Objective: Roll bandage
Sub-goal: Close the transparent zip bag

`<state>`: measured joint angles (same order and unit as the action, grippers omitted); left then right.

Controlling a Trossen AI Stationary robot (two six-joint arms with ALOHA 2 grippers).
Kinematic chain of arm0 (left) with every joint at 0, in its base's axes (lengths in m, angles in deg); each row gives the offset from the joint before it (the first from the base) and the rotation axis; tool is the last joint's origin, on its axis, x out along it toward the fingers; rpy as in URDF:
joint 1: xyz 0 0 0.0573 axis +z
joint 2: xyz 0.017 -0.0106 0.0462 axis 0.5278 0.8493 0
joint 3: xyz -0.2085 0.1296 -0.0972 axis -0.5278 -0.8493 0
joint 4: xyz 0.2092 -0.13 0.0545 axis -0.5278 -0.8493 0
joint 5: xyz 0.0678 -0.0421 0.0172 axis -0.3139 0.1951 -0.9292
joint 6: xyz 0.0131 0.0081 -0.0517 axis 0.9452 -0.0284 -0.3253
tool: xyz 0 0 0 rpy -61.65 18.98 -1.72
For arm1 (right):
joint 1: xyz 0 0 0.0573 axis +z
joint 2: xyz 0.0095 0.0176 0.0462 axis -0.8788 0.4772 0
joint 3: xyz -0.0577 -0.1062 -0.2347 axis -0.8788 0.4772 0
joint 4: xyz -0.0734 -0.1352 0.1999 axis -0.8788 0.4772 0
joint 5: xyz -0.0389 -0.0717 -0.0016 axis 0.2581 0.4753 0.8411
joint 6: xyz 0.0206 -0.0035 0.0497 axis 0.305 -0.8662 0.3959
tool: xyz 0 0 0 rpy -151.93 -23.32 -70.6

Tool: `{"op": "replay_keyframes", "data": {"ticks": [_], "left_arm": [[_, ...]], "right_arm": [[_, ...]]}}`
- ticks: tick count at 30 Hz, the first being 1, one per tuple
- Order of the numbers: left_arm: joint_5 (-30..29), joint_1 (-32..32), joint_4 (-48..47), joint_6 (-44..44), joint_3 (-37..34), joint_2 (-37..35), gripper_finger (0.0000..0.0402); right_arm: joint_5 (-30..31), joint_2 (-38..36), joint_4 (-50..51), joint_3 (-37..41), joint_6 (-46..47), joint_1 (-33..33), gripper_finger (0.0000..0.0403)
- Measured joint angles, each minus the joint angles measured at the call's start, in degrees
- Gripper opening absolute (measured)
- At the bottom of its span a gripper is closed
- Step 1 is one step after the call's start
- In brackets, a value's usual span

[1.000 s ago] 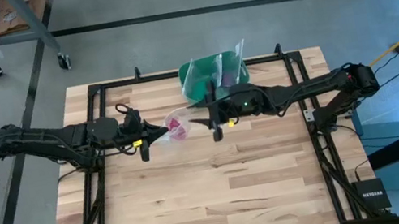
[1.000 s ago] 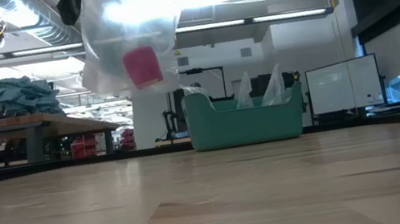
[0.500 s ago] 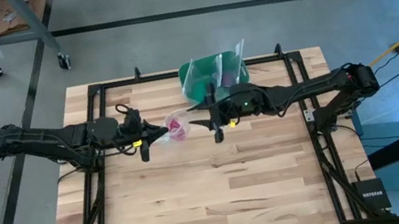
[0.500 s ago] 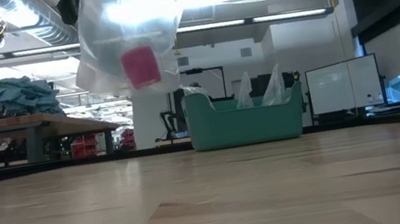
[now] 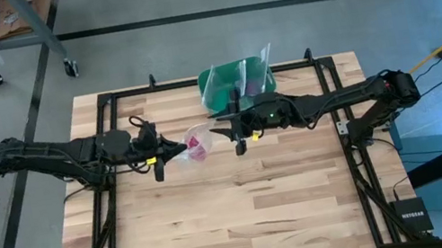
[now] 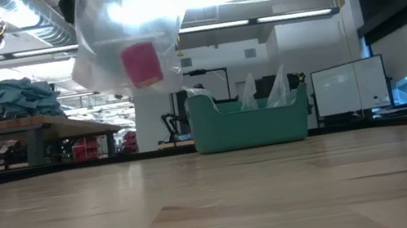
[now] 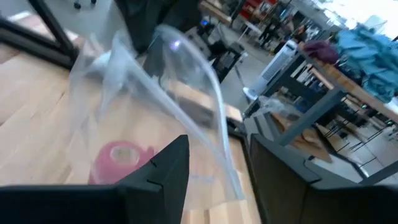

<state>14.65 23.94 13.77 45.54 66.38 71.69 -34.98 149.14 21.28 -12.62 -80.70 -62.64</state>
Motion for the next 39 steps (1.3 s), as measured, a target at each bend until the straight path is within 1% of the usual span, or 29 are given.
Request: {"op": "replay_keyframes", "data": {"ticks": [5,9,13,15,17,19,22,23,28,32,37,39], "left_arm": [[0.22,0.0,0.0,1.52,0.0,0.0,0.0],[0.22,0.0,0.0,1.52,0.0,0.0,0.0],[0.22,0.0,0.0,1.52,0.0,0.0,0.0],[0.23,0.02,-0.02,1.52,0.0,0.0,0.0],[0.22,0.02,-0.02,1.52,0.0,0.0,0.0],[0.24,0.02,-0.04,1.74,0.0,0.0,0.0],[0.25,0.02,-0.03,2.22,0.0,0.0,0.0],[0.25,0.02,-0.04,2.57,0.0,0.0,0.0],[0.22,0.13,0.0,4.65,0.0,0.0,0.0006],[-0.88,0.13,0.68,12.17,0.0,0.0,0.003],[-5.73,0.13,4.55,20.09,0.0,0.0,0.0091],[-6.66,0.13,6.23,22.25,0.0,0.0,0.0116]], "right_arm": [[-0.02,0.0,3.38,0.0,0.8,0.0,0.017],[-0.05,0.0,3.16,0.0,1.95,0.0,0.017],[-1.87,0.0,2.99,0.0,2.01,0.0,0.0163],[-2.9,0.0,3.08,0.0,2.03,0.0,0.0147],[-3.58,0.0,3.23,0.0,2.07,0.0,0.0121],[-4.25,0.0,3.24,0.0,2.11,0.0,0.0088],[-5.1,0.0,3.29,0.0,2.12,0.0,0.0027],[-5.29,0.0,3.29,0.0,2.09,0.0,0.0015],[-5.62,0.0,3.32,0.0,2.61,0.0,0.0013],[-5.62,0.0,3.33,0.0,3.23,0.0,0.0008],[-5.59,0.0,5.26,0.0,4.68,0.0,0.0005],[-5.18,0.0,6.96,0.01,6.41,0.0,0.0005]]}}
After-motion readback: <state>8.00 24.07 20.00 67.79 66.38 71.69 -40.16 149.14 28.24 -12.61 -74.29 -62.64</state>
